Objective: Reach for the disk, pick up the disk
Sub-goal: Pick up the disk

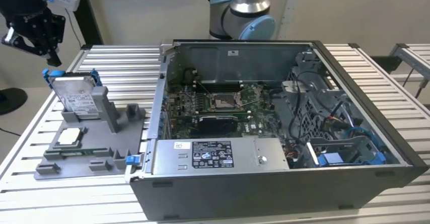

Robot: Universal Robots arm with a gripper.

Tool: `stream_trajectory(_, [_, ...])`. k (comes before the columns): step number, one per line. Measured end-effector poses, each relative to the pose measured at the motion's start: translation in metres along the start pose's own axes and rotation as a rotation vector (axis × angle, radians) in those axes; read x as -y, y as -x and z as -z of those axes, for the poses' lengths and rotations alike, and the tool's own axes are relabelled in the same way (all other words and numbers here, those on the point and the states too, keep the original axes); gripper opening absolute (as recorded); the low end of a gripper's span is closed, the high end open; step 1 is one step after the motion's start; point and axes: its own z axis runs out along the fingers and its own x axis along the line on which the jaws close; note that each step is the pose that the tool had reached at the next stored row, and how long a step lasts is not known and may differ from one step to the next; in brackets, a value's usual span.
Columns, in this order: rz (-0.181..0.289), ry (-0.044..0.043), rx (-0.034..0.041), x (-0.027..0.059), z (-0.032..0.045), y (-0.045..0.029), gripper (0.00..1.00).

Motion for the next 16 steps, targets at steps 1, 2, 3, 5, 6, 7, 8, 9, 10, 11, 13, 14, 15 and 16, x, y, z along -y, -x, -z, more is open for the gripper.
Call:
stream_trajectory(1, [0.017, 0.0, -0.0002, 0.0, 0.0001, 0.0, 0.0])
stream_trajectory(2, [0.036, 0.0003, -0.0007, -0.0001, 0.0002, 0.0001, 0.0])
stream_trajectory(3, [0.053, 0.0007, -0.0013, -0.0001, 0.0004, 0.0001, 0.0])
stream_trajectory(5, [0.091, 0.0011, -0.0021, -0.0001, 0.0004, 0.0, 0.0])
stream_trajectory(6, [0.109, 0.0012, -0.0024, -0.0001, 0.0003, 0.0, 0.0])
stream_trajectory(7, [0.127, 0.0012, -0.0028, -0.0001, 0.0004, 0.0001, 0.0])
stream_trajectory(8, [0.142, 0.001, -0.003, -0.0002, 0.0004, 0.0001, 0.0])
stream_trajectory(9, [0.157, 0.0007, -0.0032, -0.0002, 0.0004, 0.0001, 0.0])
stream_trajectory(10, [0.173, 0.0002, -0.0033, -0.0003, 0.0004, 0.0, 0.0])
stream_trajectory(11, [0.188, -0.0002, -0.0035, -0.0005, 0.0004, -0.0001, 0.0])
stream_trajectory(13, [0.216, -0.001, -0.0037, -0.001, 0.0004, -0.0004, 0.0])
stream_trajectory(14, [0.229, -0.0016, -0.0037, -0.0012, 0.0003, -0.0005, 0.0])
stream_trajectory(15, [0.242, -0.0018, -0.0039, -0.0013, 0.0004, -0.0007, 0.0])
stream_trajectory(16, [0.255, -0.002, -0.0041, -0.0015, 0.0004, -0.0008, 0.0])
